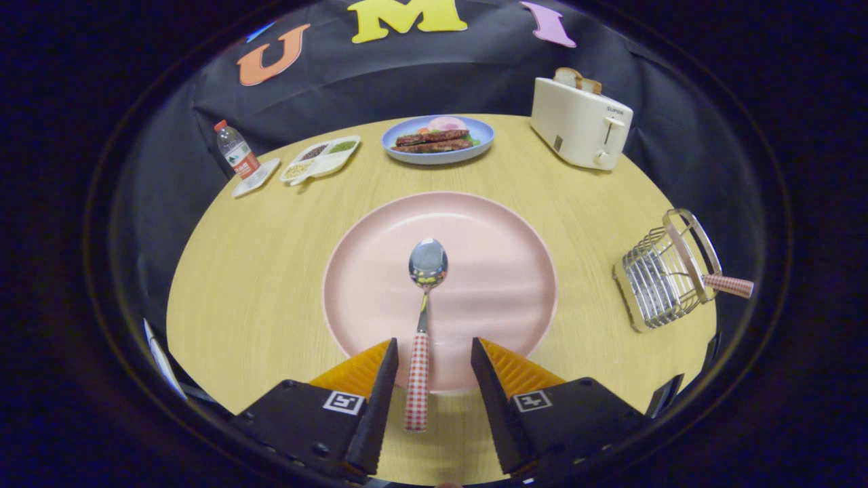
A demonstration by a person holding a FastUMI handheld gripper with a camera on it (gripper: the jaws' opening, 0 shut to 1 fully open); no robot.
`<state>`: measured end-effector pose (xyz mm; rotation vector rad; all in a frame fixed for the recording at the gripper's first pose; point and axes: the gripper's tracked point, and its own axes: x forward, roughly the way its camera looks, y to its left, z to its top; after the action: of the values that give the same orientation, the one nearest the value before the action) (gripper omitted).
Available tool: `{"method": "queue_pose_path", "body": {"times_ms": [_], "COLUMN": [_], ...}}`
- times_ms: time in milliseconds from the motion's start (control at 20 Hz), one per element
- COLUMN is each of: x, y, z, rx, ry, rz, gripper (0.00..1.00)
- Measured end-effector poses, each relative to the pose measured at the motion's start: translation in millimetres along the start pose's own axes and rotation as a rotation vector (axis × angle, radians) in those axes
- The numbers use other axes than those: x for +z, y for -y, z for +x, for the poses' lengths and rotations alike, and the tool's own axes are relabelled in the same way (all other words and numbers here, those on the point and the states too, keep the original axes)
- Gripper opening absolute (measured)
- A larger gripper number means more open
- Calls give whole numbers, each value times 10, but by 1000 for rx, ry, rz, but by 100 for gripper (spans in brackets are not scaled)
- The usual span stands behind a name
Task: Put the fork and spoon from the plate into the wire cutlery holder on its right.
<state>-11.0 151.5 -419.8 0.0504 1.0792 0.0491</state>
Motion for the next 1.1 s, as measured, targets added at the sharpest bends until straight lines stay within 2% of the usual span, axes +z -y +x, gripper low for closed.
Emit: {"method": "queue_pose_path", "body": {"times_ms": [100, 150, 200, 300, 350, 400, 750, 1100], "x": [-19, 6, 13, 33, 43, 52, 390, 843], "y": [-15, 1, 5, 38, 35, 48, 260, 1029], "z": [57, 47, 47, 88, 109, 68, -496, -1329], "rx": [-9, -14, -27, -45, -42, -44, 6, 21], "ry": [-10, -12, -15, -35, -42, -53, -71, -107], "rz": [-6, -11, -19, -31, -34, -41, -39, -13], "gripper": [53, 50, 35, 12, 11, 5, 5, 5]}}
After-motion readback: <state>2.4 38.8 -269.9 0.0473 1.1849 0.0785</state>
